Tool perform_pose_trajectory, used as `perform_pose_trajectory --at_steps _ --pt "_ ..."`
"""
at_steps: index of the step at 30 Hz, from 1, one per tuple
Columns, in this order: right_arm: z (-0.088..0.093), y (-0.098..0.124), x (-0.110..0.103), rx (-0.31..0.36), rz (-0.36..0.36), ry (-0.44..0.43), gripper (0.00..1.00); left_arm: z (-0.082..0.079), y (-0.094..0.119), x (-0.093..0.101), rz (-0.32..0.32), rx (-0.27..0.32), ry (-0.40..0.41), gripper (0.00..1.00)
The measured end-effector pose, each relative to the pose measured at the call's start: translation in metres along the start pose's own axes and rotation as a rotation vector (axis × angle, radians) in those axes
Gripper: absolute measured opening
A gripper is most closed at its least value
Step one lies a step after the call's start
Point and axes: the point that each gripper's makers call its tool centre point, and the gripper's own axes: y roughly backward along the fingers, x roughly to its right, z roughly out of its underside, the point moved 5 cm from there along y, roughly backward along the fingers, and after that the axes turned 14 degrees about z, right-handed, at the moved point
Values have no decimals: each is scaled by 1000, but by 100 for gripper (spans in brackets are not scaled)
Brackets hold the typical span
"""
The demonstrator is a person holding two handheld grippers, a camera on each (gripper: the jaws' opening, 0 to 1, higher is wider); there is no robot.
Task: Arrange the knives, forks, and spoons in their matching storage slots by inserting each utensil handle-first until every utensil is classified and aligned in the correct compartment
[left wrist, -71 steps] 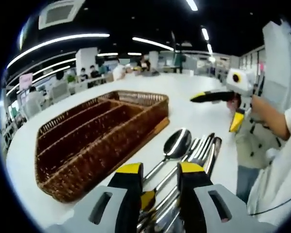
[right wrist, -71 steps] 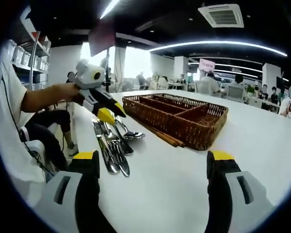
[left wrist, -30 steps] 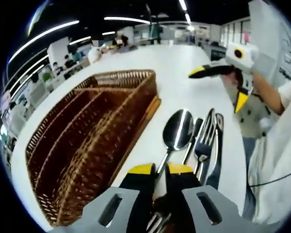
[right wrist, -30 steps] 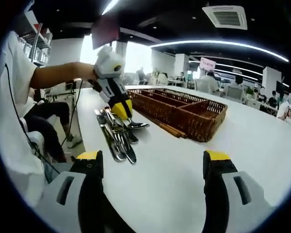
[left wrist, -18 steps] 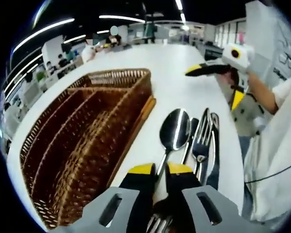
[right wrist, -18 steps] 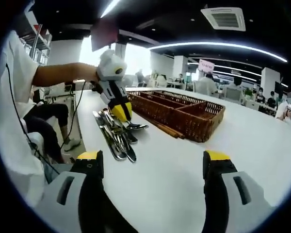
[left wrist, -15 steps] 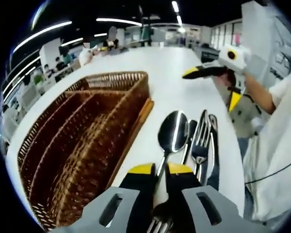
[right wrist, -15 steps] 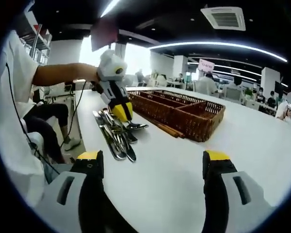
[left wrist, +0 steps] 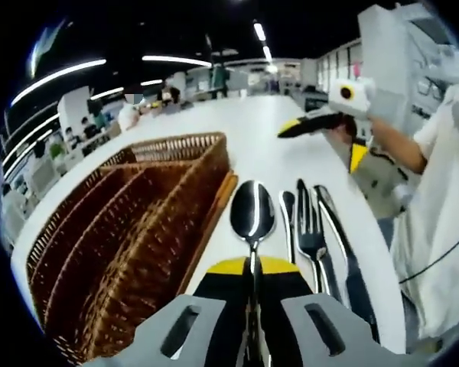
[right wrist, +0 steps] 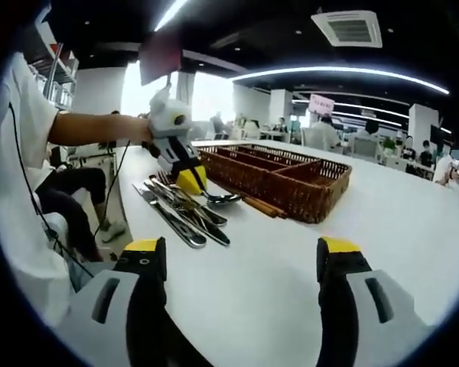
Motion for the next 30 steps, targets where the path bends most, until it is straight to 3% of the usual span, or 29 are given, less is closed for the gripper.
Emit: perform_pose_trajectory --at_steps 7,14,18,30 --pt "2 -5 -3 -12 -7 -13 83 -4 0 -2 8 -43 -57 2" --pt "4 -7 -5 -17 -10 -16 83 -10 7 -6 6 -56 -55 2" --pt "4 -7 -5 -11 -13 -35 83 -18 14 -12 -19 -28 16 2" --pt "8 -8 -6 -25 -12 -34 83 -34 24 -8 -20 -45 45 2"
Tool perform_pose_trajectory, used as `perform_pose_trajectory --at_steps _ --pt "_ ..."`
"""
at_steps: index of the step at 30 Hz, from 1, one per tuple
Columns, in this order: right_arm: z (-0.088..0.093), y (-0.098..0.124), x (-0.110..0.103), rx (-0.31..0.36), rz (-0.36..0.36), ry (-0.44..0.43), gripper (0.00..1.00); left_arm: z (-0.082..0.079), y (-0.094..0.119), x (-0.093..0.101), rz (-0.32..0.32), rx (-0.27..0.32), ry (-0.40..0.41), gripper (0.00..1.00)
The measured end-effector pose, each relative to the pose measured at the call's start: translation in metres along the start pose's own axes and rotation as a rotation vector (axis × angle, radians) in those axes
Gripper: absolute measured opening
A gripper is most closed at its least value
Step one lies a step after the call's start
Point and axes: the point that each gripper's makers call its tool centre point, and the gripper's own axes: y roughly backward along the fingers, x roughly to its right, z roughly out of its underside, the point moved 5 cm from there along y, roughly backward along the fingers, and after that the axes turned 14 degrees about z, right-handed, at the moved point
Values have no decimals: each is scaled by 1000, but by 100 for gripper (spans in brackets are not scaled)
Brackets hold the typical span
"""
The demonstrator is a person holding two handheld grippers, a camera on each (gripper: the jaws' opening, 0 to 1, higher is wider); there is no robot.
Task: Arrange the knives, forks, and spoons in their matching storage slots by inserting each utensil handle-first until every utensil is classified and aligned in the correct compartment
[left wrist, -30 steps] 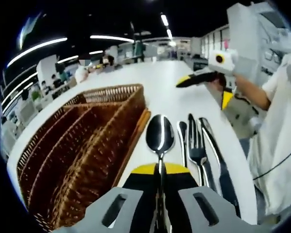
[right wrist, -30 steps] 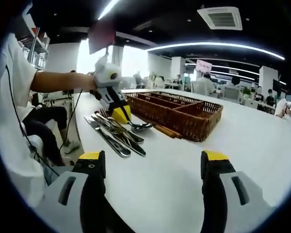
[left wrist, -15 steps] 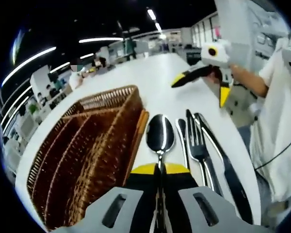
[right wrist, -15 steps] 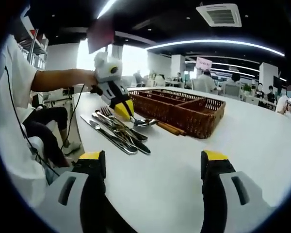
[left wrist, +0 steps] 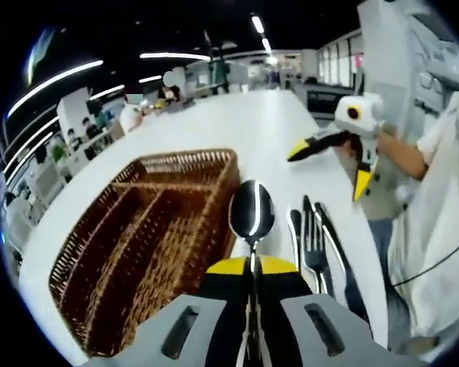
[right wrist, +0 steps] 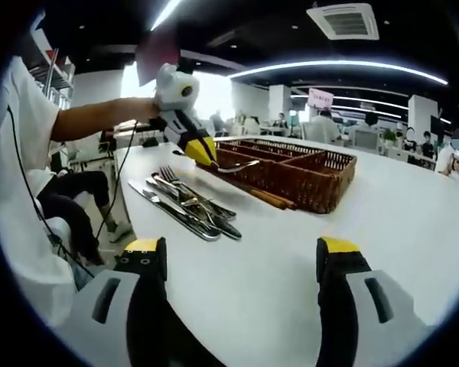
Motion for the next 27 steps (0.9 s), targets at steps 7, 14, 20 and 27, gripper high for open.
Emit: perform_pose_trajectory --at_steps 7,14,20,27 --pt "-1 -1 -2 3 -2 3 82 -5 4 0 -5 -34 -7 2" --pt "-4 -4 -4 -2 20 50 82 -15 18 -16 2 -45 -10 2" --pt "-4 -6 -5 -9 22 60 82 -11 26 -36 14 -77 3 2" --pt "-2 -2 1 -8 48 50 82 -14 35 -66 13 -92 -1 2"
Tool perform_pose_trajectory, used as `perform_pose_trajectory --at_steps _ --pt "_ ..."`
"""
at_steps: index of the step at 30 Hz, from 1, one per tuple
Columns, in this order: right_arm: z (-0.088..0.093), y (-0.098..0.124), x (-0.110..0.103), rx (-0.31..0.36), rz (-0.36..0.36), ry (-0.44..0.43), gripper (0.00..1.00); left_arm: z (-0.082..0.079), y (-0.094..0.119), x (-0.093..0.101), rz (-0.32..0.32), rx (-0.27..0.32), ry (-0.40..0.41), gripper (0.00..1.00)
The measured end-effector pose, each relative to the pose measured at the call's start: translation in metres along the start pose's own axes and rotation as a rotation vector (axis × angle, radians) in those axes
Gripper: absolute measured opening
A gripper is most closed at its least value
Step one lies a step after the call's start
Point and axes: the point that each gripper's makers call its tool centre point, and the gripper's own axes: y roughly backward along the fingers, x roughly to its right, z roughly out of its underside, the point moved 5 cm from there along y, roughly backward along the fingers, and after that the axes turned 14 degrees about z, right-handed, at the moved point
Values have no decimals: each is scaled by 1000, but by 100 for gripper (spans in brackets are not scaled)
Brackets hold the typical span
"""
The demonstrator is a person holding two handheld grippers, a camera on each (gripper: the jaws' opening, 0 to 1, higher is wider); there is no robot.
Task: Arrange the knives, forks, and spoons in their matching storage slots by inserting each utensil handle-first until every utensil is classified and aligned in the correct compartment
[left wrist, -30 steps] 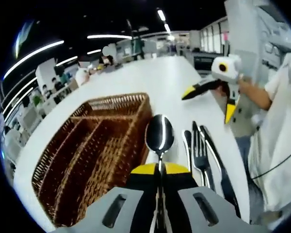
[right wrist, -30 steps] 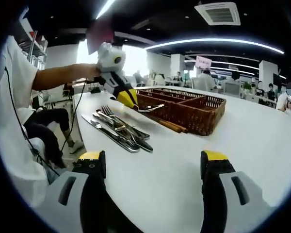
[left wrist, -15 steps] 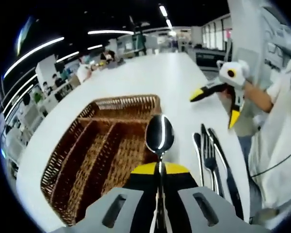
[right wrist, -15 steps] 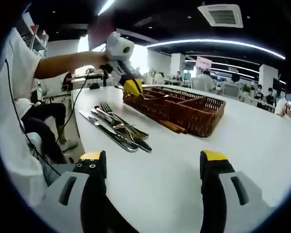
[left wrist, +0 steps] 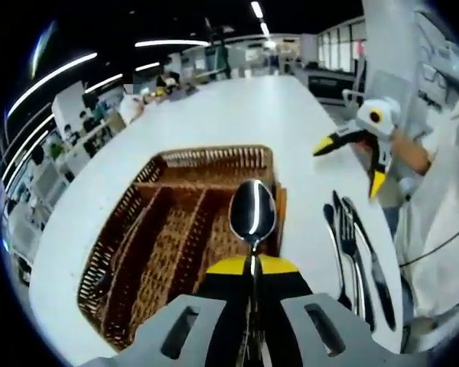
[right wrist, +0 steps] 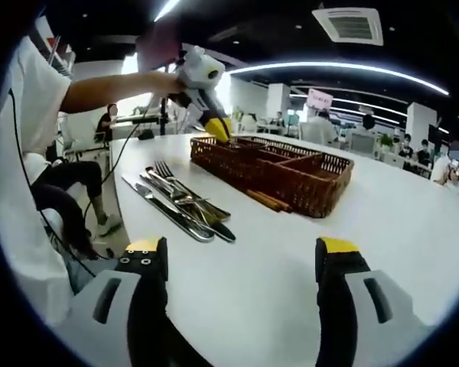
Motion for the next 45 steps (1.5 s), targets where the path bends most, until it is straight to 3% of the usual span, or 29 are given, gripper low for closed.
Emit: perform_pose_trajectory --at_steps 10,23,43,45 --pt "-3 7 0 17 13 -48 82 -3 9 -27 12 0 21 2" --pt "-12 8 -1 28 29 -34 81 -13 15 -45 5 -17 24 2" --pt "-22 -10 16 59 27 -108 82 -20 13 -72 2 -33 18 2" --pt "-21 -12 18 52 26 -112 83 -19 13 -75 2 -59 2 2"
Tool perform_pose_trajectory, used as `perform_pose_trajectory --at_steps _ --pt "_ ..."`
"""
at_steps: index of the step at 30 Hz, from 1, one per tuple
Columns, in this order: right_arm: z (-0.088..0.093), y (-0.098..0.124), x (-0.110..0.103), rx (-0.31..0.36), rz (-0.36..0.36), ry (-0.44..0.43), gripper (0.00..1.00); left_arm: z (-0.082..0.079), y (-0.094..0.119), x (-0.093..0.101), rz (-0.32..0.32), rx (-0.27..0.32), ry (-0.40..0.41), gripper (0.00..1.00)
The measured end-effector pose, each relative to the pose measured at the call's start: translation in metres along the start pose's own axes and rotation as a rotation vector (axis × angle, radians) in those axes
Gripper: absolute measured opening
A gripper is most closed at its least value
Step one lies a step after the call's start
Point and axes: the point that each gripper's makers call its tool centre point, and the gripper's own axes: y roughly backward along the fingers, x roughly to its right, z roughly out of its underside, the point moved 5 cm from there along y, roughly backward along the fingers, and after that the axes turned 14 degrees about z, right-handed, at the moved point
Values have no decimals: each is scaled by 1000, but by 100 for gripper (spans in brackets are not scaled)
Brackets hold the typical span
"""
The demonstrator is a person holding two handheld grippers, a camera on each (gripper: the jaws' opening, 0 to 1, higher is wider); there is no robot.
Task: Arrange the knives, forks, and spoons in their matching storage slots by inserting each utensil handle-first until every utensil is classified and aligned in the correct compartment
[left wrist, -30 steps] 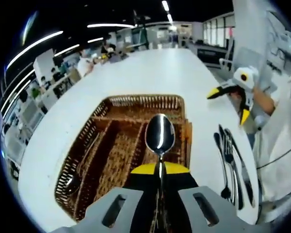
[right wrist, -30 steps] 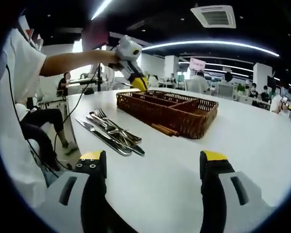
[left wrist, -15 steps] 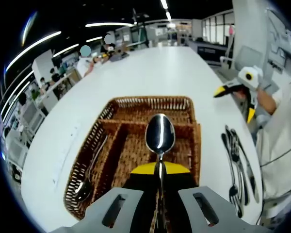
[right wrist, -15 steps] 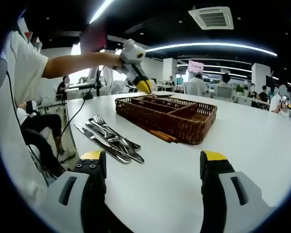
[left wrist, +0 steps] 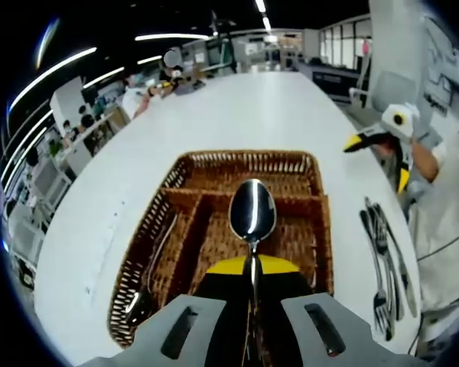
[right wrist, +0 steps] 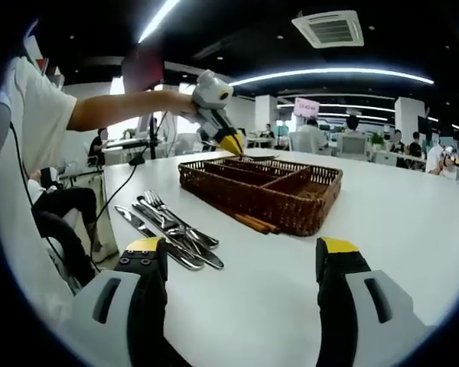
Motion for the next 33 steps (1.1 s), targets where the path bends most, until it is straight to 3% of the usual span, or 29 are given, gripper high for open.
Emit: perform_pose_trajectory --at_steps 7,22,29,33 --pt "5 -4 11 -23 27 -33 83 -6 0 -17 -3 4 2 2" --pt "11 -6 20 -19 40 -81 82 2 -10 -45 -3 -27 16 2" --pt "10 -6 23 -16 49 -84 82 4 -7 -63 -13 -19 34 2" --pt "9 -3 25 -7 37 -129 82 7 -6 -80 -26 -25 45 2"
